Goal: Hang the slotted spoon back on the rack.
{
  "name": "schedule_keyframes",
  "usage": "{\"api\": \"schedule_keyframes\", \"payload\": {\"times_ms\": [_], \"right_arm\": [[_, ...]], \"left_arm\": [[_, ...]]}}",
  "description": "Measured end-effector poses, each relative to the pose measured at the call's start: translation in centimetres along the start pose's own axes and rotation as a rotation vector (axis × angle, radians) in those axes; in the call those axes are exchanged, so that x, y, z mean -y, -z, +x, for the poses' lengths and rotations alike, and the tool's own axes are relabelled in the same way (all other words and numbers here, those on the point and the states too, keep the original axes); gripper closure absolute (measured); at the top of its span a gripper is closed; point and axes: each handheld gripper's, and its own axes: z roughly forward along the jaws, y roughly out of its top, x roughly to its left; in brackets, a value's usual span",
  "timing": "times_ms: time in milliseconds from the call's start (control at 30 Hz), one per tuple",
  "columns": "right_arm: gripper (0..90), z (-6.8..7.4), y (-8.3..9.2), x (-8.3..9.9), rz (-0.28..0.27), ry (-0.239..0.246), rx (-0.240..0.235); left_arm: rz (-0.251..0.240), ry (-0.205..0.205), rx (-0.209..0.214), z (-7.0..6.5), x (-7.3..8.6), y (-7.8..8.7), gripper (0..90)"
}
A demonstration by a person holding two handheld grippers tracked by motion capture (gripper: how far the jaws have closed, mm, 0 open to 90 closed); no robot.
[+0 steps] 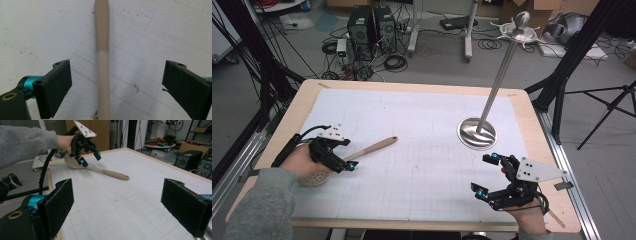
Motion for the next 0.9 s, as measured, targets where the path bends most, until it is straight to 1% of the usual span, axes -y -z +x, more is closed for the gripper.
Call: {"api": "schedule_keyframes", "payload": {"times_ms": [33,100,133,200,300,367,400,433,533,567,600,633,667,733,767,800,833,900], "right_arm": [[10.2,0.0,0.0,0.0,0.002,-0.001,0.0],[10.2,0.0,0.0,0.0,-0.002,0.001,0.0],[10.2,0.0,0.1,0.0,0.0,-0.005,0.0],[10.2,0.0,0.1,0.0,0.002,-0.002,-0.002],[10.2,0.0,0.0,0.0,0.004,0.001,-0.009],[10.2,0.1,0.0,0.0,0.009,0.003,-0.015],[10.2,0.1,-0.1,0.0,0.009,0.003,-0.015],[10.2,0.1,-0.1,0.0,0.009,0.003,-0.015],[10.2,0.1,-0.1,0.0,0.01,0.004,-0.016],[10.2,0.1,0.0,0.0,0.012,0.005,-0.017],[10.2,0.1,0.0,0.0,0.012,0.005,-0.018],[10.2,0.1,0.0,0.0,0.012,0.005,-0.018],[10.2,0.1,0.0,0.0,0.011,0.003,-0.019],[10.2,0.1,0.0,0.0,0.012,0.006,-0.02],[10.2,0.1,0.0,0.0,0.012,0.005,-0.023],[10.2,0.1,0.0,0.0,0.012,0.005,-0.023],[10.2,0.1,0.0,0.0,0.011,0.007,-0.022],[10.2,0.0,0.0,0.0,0.011,0.013,-0.023]], "left_arm": [[0.004,0.004,0.003,0.0,0.0,-0.2,9.7],[0.02,0.0,0.009,0.0,0.1,-0.4,10.2],[0.026,0.0,0.008,0.0,0.1,-0.5,10.4],[0.046,0.006,0.001,0.1,0.1,-0.8,10.4],[0.065,-0.001,0.002,0.1,0.2,-1.1,10.4],[0.066,0.012,0.006,0.2,0.3,-1.2,10.7],[0.079,0.003,0.01,0.3,0.3,-1.2,12.7],[0.088,-0.001,0.011,0.4,0.3,-1.1,12.7],[0.076,0.024,0.009,0.5,0.4,-1.1,18.8],[0.091,0.011,0.007,0.7,0.4,-0.9,21.7],[0.083,0.027,0.01,0.7,0.4,-1.0,24.1],[0.098,0.007,0.016,0.9,0.5,-0.9,25.5],[0.101,0.003,0.014,0.9,0.5,-0.9,27.1],[0.106,0.018,0.016,0.9,0.6,-1.1,29.5],[0.119,0.02,0.016,1.1,0.7,-1.1,29.8],[0.124,0.031,0.014,1.1,0.8,-1.2,29.8],[0.13,0.035,0.006,1.2,0.9,-1.2,30.0],[0.135,0.043,-0.001,1.3,1.1,-1.1,33.5]]}}
